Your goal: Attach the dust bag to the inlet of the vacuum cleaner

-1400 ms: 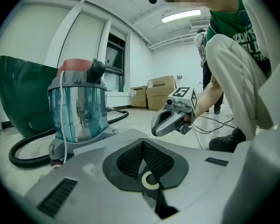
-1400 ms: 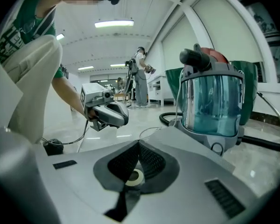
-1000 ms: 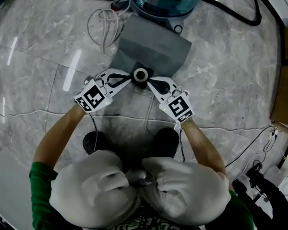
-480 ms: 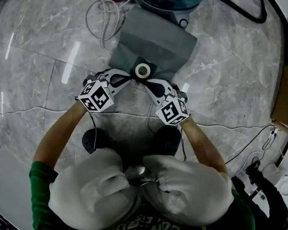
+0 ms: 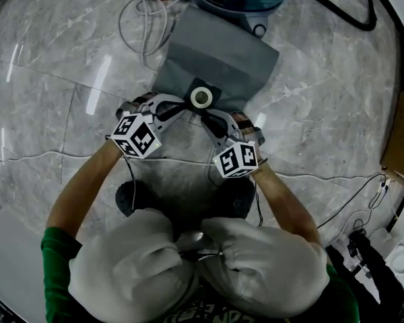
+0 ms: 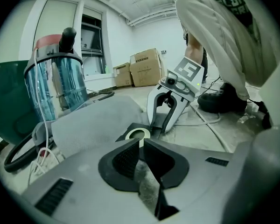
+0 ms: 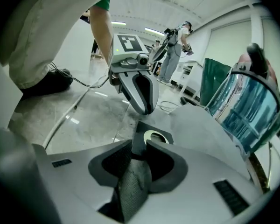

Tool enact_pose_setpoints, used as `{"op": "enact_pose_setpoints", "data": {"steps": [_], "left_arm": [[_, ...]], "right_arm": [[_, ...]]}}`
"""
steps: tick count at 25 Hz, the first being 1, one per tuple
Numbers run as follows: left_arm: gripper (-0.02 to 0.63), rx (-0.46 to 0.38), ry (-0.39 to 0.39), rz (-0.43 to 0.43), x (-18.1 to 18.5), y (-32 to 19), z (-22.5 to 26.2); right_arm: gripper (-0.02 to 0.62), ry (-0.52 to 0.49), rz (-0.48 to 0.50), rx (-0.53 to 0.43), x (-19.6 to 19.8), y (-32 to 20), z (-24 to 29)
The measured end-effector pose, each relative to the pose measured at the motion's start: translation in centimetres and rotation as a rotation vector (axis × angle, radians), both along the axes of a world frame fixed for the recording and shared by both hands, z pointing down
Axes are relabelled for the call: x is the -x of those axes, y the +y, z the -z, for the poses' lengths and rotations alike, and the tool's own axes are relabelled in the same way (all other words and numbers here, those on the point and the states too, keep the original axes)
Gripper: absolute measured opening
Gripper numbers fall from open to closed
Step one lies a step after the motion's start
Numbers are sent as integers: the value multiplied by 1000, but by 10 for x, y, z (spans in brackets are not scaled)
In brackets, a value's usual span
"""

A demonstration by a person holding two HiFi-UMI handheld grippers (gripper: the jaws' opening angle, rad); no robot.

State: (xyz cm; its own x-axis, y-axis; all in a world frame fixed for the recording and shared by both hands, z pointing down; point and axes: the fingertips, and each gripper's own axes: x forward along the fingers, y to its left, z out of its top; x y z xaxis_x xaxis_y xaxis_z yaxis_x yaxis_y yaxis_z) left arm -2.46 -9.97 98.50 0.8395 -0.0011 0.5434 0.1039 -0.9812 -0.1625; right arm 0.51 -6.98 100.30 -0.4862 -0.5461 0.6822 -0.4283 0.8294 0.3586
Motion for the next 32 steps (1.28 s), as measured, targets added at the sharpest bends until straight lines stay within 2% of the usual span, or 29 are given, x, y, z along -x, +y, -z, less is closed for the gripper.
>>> {"op": "enact_pose_setpoints", "data": {"steps": [5,10,17,24,32], "left_arm": [[42,-33,27,-26,-6,-7,19],[72,-87,-8,-85,-13,-12,28],[72,-65,-21,-53,-16,-34,33],[71,-46,-60,-76,-19,-37,23],[46,-30,-65,-100,-34,-44,21]], "right_arm": [[83,-86,-69,-38,-5,-10,30],[48,-169,-116,-55,-12,-23,52],[41,-210,-128,-42,-19,-32,58],[41,-236,-147,-22,-26,-37,55],[41,-255,-190,-2,-37,-49,56]]}}
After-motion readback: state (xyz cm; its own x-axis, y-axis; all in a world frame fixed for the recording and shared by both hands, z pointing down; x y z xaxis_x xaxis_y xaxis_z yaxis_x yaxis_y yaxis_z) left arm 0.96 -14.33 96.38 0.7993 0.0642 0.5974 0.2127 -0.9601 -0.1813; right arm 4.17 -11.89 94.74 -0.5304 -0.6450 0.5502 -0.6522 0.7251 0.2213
